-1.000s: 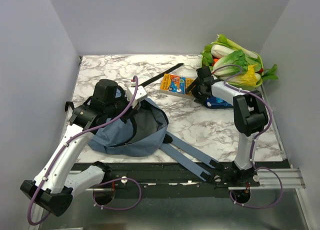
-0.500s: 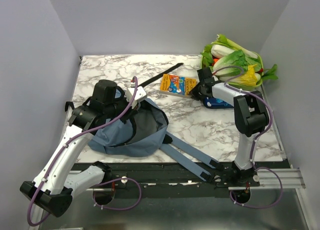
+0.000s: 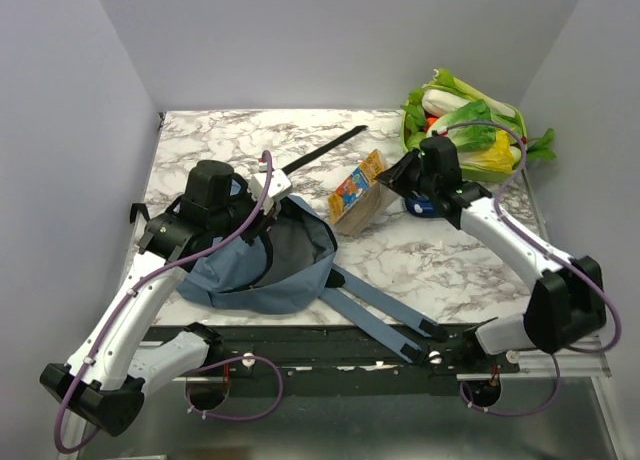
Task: Pack the student bag
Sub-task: Pick up the book from the center of the board, then place the book in the student bag.
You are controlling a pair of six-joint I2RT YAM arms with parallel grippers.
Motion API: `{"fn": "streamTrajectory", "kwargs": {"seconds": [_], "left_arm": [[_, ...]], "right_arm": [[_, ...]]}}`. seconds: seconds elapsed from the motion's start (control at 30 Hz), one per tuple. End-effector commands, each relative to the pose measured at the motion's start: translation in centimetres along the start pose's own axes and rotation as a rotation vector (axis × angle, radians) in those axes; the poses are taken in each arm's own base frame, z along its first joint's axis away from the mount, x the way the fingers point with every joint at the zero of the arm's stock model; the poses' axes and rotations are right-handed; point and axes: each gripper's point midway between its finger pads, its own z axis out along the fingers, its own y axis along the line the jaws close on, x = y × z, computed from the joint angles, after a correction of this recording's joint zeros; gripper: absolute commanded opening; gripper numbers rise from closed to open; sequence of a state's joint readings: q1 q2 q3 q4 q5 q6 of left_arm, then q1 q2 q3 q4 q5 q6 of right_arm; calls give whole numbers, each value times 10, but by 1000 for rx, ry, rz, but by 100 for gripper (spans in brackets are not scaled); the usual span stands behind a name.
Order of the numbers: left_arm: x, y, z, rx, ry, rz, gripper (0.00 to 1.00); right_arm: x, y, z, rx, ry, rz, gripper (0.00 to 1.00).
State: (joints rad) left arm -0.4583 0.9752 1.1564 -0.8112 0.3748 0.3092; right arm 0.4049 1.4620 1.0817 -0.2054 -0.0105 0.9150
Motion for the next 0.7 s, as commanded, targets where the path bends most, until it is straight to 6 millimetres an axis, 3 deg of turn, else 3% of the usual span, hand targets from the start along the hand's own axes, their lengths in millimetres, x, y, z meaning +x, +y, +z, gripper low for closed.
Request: {"fn": "streamTrajectory", "kwargs": {"seconds": [0.0,0.1,0.33,0.53,0.67], "left_arm": [[-13,6,-5,-52,-60,-7,0],[-13,7,-5,-54,-61,-7,0],[-15,11,-5,-71,-67,1,0],[-16,11,-4,-73,-71,3,0],[-16,12,-3,-69,-63,17,0]], "right_arm": [[-16,36,-50,-183,-66,-21,1],[-19,46,-82,-247,-95,-8,0],[-9,79,-134,-410,-11,24,1],[13,104,-169,-566,131,52,1],[41,119,-181,-665,260,63,1]]}}
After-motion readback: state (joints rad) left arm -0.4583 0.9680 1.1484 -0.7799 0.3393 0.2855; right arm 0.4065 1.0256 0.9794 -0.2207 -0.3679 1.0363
